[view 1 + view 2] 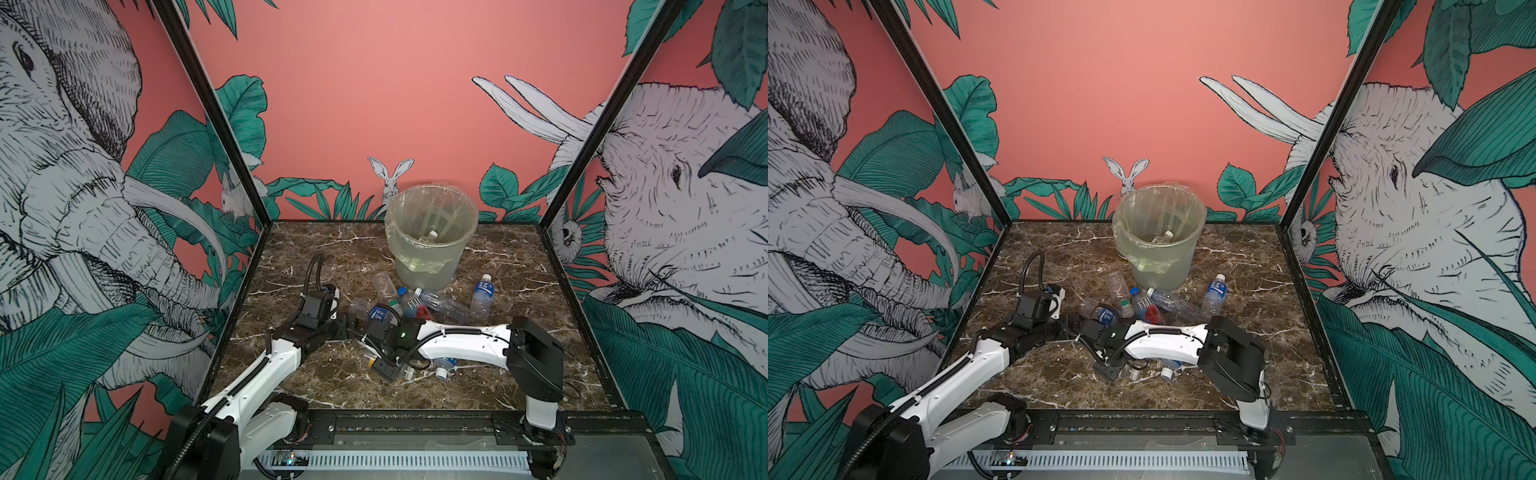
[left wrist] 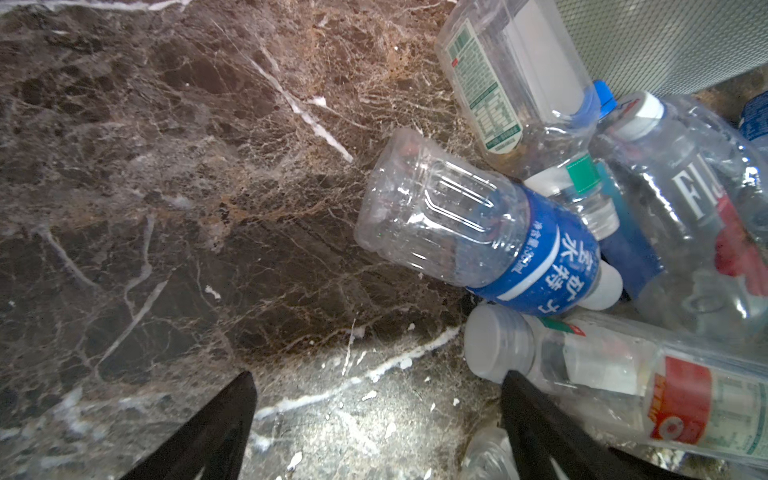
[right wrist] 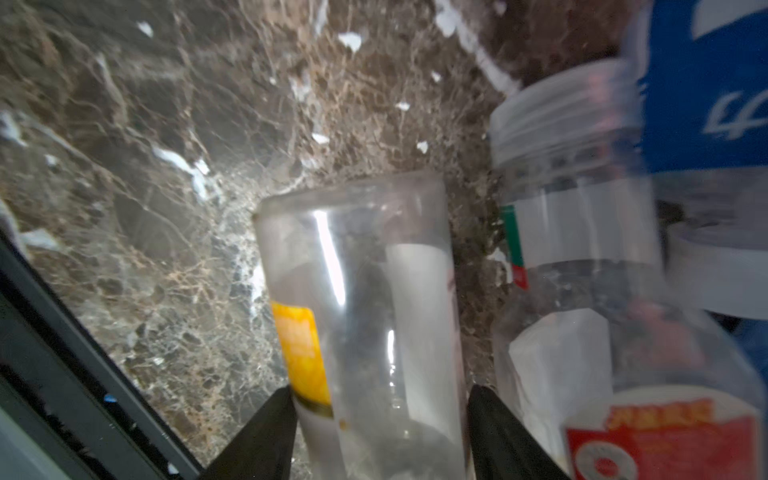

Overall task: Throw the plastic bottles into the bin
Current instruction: 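Reach the right gripper to the nearer bottles and grasp a yellow-labelled bottle, then carry the yellow-labelled bottle with the right gripper over the bin and release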

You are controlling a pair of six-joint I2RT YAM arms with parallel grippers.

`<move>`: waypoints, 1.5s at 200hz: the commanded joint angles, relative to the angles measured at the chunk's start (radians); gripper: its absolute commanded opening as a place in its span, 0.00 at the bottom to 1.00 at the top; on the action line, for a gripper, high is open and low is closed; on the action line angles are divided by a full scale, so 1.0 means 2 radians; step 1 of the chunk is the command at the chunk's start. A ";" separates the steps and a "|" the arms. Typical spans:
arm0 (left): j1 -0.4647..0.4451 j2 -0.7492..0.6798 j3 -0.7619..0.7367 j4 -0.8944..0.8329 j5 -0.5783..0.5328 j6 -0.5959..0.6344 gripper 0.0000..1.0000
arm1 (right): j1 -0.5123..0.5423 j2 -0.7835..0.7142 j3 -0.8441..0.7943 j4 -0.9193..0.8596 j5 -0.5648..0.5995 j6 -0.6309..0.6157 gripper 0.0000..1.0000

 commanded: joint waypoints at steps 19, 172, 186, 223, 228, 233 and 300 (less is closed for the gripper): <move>0.002 0.001 -0.003 0.006 0.006 0.003 0.93 | 0.002 0.016 0.005 -0.004 -0.008 -0.001 0.64; 0.000 -0.009 -0.002 0.046 0.065 0.017 0.92 | 0.007 -0.312 -0.211 0.177 0.160 0.056 0.44; -0.002 -0.020 -0.006 0.059 0.075 0.015 0.92 | 0.006 -0.348 -0.230 0.181 0.206 0.076 0.44; -0.014 -0.041 -0.001 0.067 0.084 0.024 0.91 | 0.006 -0.431 -0.270 0.192 0.280 0.114 0.44; -0.016 -0.040 0.001 0.067 0.084 0.025 0.91 | 0.006 -0.440 -0.274 0.193 0.288 0.116 0.44; -0.018 -0.040 0.002 0.067 0.086 0.027 0.91 | 0.006 -0.449 -0.277 0.193 0.298 0.118 0.44; -0.034 -0.035 0.007 0.072 0.082 0.029 0.91 | -0.021 -0.525 -0.215 0.148 0.375 0.076 0.44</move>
